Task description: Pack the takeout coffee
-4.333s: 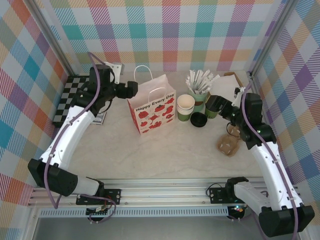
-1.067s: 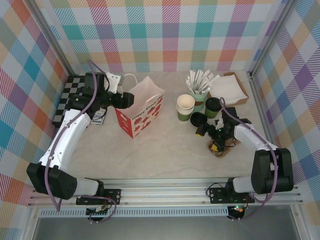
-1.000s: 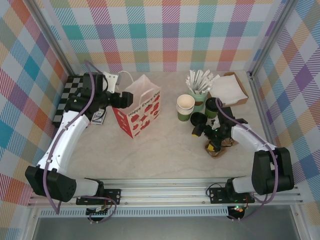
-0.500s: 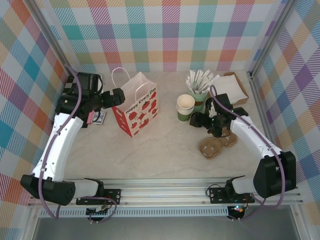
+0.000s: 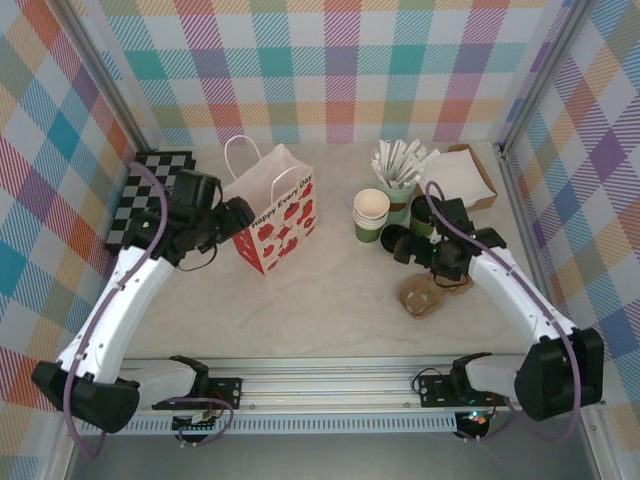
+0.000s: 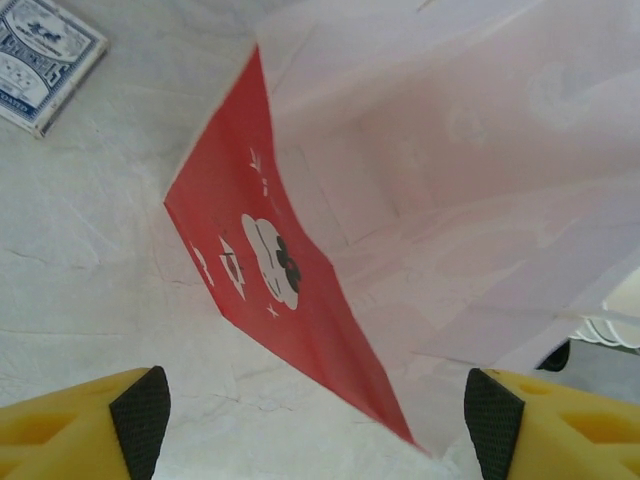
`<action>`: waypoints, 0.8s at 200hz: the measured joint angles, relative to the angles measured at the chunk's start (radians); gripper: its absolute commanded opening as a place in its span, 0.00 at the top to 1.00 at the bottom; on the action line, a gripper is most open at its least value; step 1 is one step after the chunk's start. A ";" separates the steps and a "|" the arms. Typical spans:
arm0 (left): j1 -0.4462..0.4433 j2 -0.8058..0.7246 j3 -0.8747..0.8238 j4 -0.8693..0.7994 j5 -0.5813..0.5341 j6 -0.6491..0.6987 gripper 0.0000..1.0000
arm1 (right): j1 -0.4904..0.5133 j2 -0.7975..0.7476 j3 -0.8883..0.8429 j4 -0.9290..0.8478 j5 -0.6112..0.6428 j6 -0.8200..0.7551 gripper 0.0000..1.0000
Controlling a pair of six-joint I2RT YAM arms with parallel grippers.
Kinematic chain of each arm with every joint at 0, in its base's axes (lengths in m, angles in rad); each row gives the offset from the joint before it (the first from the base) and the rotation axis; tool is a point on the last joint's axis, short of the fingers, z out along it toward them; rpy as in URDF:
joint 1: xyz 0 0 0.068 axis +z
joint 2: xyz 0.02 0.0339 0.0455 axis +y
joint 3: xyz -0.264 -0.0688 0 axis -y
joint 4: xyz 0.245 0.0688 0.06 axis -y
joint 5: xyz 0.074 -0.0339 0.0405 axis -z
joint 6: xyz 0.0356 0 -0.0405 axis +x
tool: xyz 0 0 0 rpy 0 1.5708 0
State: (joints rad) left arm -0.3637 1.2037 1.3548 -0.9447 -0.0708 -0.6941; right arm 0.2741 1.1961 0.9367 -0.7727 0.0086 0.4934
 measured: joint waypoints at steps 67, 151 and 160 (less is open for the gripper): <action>-0.018 0.046 0.001 0.007 -0.054 -0.044 0.83 | 0.000 -0.114 -0.026 0.000 0.024 -0.032 0.00; -0.021 -0.013 0.005 -0.051 0.068 0.055 1.00 | -0.057 -0.026 0.023 -0.042 0.079 -0.168 0.00; -0.021 -0.021 0.004 -0.053 0.084 0.058 0.99 | -0.071 -0.011 0.029 -0.041 0.078 -0.193 0.00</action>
State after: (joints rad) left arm -0.3851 1.1824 1.3590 -0.9977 0.0132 -0.6357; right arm 0.2035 1.1847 0.9657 -0.8139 0.0868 0.3000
